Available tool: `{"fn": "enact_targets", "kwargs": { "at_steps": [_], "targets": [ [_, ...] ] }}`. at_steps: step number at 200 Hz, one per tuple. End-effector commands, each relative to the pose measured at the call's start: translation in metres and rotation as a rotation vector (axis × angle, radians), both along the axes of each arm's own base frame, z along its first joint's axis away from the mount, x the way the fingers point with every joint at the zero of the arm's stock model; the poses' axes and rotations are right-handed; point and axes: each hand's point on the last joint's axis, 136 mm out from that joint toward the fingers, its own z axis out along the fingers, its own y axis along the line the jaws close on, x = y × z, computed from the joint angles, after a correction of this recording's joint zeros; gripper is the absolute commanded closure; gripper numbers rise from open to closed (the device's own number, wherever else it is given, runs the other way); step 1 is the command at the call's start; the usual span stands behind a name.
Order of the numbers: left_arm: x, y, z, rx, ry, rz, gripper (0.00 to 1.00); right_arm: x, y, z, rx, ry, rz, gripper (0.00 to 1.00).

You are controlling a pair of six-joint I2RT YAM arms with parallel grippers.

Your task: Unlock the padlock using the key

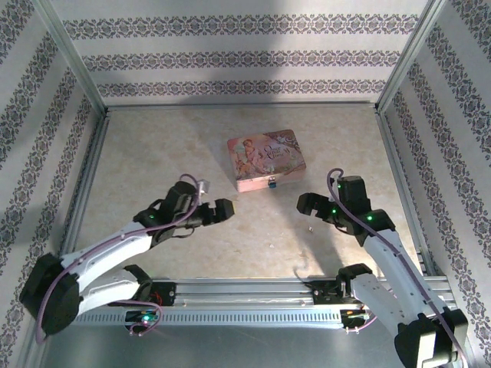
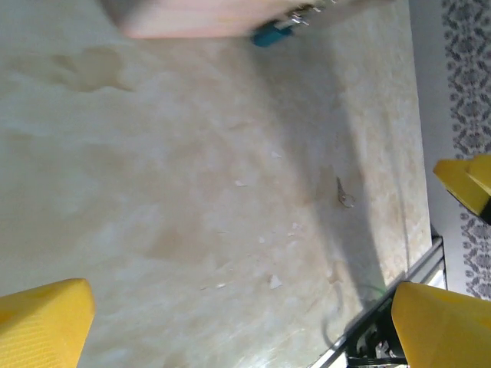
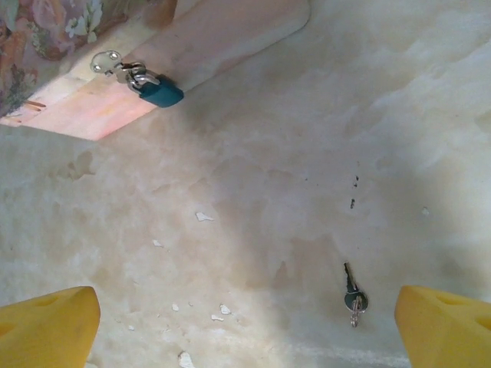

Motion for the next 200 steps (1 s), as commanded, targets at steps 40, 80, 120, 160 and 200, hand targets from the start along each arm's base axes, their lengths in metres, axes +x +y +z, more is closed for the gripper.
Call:
{"fn": "enact_targets", "kwargs": {
  "at_steps": [40,80,120,160,200],
  "targets": [
    [0.040,-0.071,0.019,-0.100,-0.087,-0.044,0.00,0.003,0.004,-0.010,-0.090,0.035,0.017,0.02],
    [0.063,-0.092,0.006,-0.030,-0.093,-0.091,0.01,0.000,0.005,-0.015,-0.109,0.048,0.026,0.10],
    [0.094,-0.096,-0.011,-0.024,-0.060,-0.086,0.01,-0.005,0.006,-0.019,-0.109,0.068,0.029,0.16],
    [0.124,-0.093,-0.018,0.049,-0.080,-0.064,0.01,-0.022,0.011,-0.031,-0.097,0.139,0.033,0.32],
    [0.159,-0.081,-0.017,0.047,-0.094,-0.012,0.01,-0.043,0.003,-0.053,-0.152,0.225,-0.006,0.34]
  ]
}}
